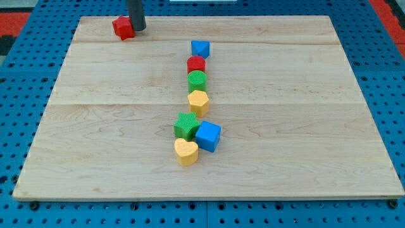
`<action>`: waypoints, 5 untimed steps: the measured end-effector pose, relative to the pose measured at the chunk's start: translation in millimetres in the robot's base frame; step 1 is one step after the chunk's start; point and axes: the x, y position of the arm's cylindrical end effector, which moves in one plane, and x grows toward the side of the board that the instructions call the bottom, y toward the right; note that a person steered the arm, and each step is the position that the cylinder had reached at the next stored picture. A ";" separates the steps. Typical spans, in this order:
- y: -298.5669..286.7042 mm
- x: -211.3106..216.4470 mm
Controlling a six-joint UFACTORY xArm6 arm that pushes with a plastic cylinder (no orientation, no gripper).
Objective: Push the blue triangle towards the red star
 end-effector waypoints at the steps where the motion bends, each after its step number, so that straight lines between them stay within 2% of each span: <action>1: -24.7 0.1; 2: -14.3 3.9; 3: 91.8 4.7; 4: 175.8 25.6; 5: 196.7 70.1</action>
